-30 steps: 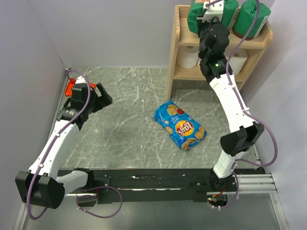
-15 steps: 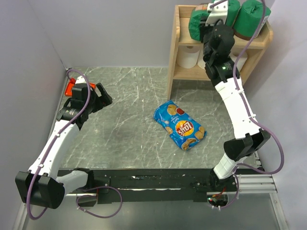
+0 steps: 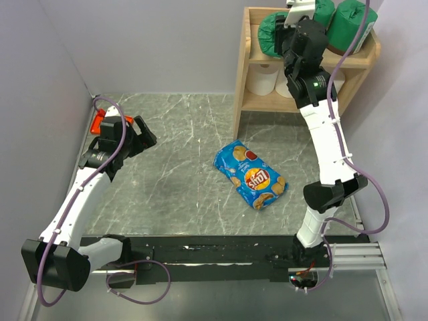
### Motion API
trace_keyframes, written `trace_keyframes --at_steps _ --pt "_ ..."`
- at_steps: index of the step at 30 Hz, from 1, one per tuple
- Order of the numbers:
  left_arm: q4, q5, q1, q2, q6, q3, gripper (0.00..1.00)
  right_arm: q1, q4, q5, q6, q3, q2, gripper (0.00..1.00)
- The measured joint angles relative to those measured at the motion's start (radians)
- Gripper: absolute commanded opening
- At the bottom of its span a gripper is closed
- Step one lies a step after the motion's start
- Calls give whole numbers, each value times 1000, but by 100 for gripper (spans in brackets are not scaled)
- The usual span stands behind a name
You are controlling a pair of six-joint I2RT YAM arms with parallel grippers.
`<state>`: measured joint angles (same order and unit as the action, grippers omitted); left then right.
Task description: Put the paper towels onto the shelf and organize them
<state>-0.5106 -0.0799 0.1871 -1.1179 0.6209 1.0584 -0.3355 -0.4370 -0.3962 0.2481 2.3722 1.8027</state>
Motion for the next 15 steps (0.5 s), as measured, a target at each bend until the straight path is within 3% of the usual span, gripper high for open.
trace_keyframes --at_steps 7,15 --pt "0 0 0 0 0 0 96 15 0 40 -12 9 15 50" --pt "0 -1 0 0 0 0 96 29 25 82 -50 42 46 67"
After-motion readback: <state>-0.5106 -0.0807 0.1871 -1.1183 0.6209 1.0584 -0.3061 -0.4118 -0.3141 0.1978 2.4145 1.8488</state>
